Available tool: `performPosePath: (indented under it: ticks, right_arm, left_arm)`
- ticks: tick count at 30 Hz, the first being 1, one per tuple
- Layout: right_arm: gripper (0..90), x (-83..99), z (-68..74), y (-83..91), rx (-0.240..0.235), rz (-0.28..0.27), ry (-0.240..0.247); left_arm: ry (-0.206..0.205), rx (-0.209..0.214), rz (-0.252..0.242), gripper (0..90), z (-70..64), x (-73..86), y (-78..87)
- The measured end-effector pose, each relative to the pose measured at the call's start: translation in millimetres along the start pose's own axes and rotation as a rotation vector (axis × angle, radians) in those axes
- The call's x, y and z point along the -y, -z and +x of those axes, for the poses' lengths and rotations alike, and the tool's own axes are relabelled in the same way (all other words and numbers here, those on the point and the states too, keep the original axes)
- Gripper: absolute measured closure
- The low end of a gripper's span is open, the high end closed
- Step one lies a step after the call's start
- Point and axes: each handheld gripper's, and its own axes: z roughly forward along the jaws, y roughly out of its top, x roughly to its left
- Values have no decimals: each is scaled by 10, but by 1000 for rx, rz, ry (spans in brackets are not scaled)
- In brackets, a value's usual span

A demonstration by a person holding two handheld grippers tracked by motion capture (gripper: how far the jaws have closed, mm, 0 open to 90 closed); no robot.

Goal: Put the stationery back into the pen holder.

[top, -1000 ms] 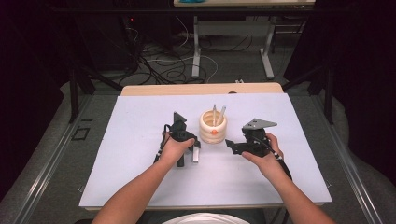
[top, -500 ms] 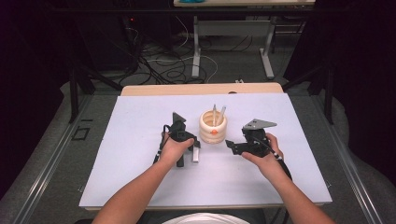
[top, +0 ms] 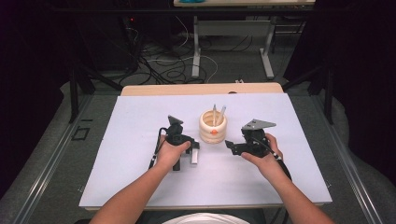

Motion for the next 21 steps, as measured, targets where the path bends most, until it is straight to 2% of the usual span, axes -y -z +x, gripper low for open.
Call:
performPosePath:
  ticks: [1,2,4,5,6,7,8,12,13,14,16,18,19,21]
  right_arm:
    - [174,-1,-1,-1,-2,1,4]
    - [174,-1,4,-5,-6,0,2]
    - [174,-1,4,-6,-6,2,9]
    - [174,-5,6,-2,-7,8,6]
    - [174,-4,10,-4,-8,-1,1]
    - [174,-5,11,-1,-10,-1,1]
    - [175,-5,13,1,-11,0,-2]
    - [174,-9,21,3,-20,-2,-8]
    - [174,-10,25,4,-22,-3,-12]
    - [175,-12,25,3,-24,-5,-11]
    - [175,-14,39,9,-31,-2,-27]
    - [175,-20,45,17,-37,-5,-28]
    - [175,-26,51,18,-44,-1,-26]
    - [176,-31,60,21,-58,-6,-21]
  left_arm:
    - [7,16,-11,670,-12,19,13]
    - [-11,21,-14,670,-6,26,36]
    - [5,45,-38,670,-27,55,56]
    - [-30,42,-42,670,-12,64,79]
    - [-19,57,-59,670,-30,86,93]
    - [-48,55,-60,670,-20,92,110]
    - [-59,58,-70,670,-26,106,123]
    - [-81,85,-110,669,-65,162,170]
    - [-70,98,-124,670,-92,176,172]
    - [-92,99,-130,670,-101,183,189]
    - [-103,112,-155,670,-137,201,204]
    - [-116,123,-159,669,-159,214,221]
    - [-138,126,-166,670,-165,218,229]
    - [-156,145,-175,669,-183,225,244]
